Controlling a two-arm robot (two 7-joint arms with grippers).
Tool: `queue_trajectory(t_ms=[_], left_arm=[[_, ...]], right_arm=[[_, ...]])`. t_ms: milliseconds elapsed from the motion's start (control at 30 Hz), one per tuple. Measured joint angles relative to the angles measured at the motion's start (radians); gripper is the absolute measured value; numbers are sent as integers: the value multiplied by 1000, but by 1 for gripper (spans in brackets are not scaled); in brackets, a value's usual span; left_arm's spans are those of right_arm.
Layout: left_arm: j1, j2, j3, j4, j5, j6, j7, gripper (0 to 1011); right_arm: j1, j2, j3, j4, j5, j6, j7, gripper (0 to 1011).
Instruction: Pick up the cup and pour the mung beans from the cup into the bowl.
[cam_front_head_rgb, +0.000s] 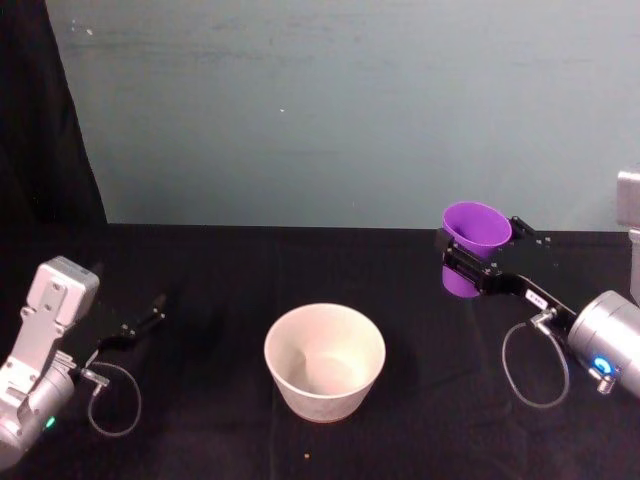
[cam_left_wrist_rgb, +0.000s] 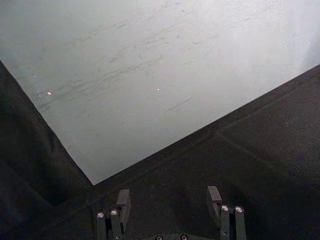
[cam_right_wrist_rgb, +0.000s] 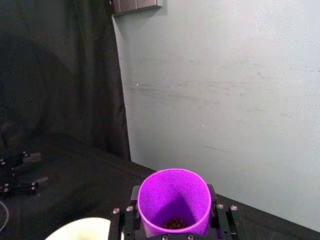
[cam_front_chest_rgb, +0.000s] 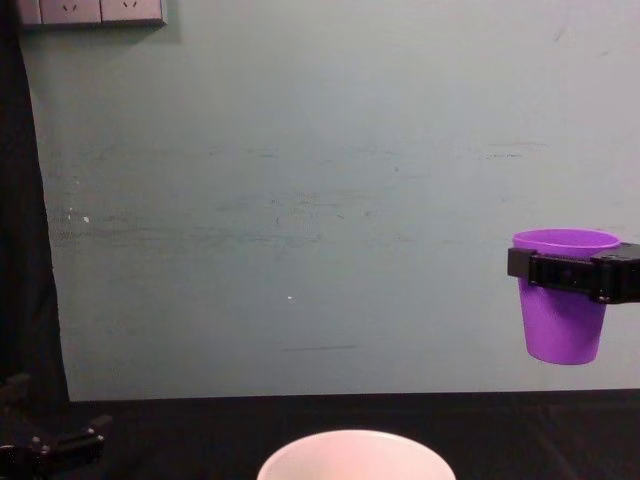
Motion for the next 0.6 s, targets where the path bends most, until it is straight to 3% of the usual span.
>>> queue_trajectory(t_ms=[300, 600], left_arm=[[0, 0, 0, 0, 0, 0, 0, 1003], [0, 0, 0, 0, 0, 0, 0, 1003]], right_arm=[[11, 3, -4, 2, 1, 1, 2, 747], [141, -4, -61, 108, -7, -17, 50, 747]])
